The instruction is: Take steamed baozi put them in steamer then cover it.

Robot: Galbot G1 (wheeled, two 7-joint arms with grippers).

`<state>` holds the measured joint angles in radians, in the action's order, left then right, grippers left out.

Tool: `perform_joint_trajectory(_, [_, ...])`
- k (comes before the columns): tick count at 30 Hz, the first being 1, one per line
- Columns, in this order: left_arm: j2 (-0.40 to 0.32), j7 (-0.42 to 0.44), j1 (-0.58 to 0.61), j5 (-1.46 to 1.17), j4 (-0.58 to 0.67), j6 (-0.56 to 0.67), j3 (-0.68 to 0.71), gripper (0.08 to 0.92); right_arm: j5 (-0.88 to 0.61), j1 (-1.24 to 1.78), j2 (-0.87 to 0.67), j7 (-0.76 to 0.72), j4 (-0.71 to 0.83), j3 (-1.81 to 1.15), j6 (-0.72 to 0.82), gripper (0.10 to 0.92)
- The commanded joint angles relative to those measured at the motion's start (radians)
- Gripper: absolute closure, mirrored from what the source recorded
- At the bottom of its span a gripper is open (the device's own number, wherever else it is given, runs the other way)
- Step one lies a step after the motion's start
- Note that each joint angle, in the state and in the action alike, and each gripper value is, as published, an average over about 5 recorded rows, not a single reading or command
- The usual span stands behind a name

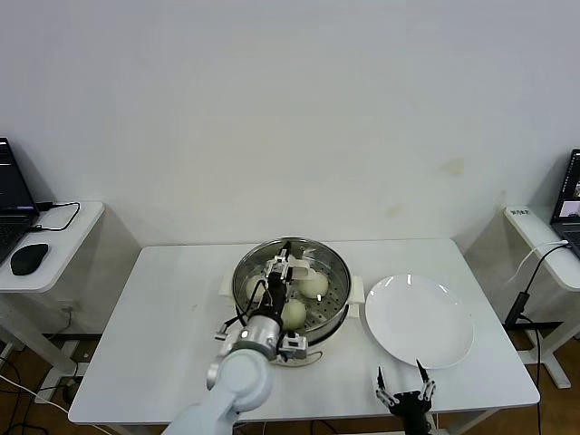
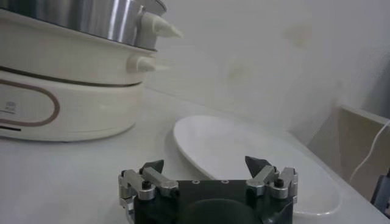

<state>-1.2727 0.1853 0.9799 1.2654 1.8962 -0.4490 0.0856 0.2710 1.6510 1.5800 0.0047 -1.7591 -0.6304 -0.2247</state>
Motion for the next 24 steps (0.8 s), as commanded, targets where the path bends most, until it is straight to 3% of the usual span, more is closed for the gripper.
perform_joint_trajectory(1, [0.055,-0.054,0.152,-0.082,0.162,0.024,-0.069,0.314,0.000,-0.001,0.000,0.000,0.002,-0.002,0.002,0.203])
perform_joint_trajectory(6, [0.091,-0.120,0.252,-0.212,0.248,0.067,-0.137,0.195,-0.001,0.002,-0.001,0.000,-0.003,-0.008,0.001,0.203])
perform_joint_trajectory(14, [0.109,-0.282,0.557,-0.674,0.421,0.190,-0.322,0.177,-0.007,0.012,-0.003,-0.007,-0.031,-0.021,0.001,0.203])
perform_joint_trajectory(19, [0.067,-0.396,0.688,-1.123,0.377,0.452,-0.512,0.177,-0.033,0.022,-0.015,-0.011,-0.052,-0.026,-0.007,0.203])
perform_joint_trajectory(24, [0.050,-0.453,0.754,-1.367,0.333,0.523,-0.593,0.177,-0.098,0.037,-0.047,-0.026,-0.080,-0.018,-0.015,0.203])
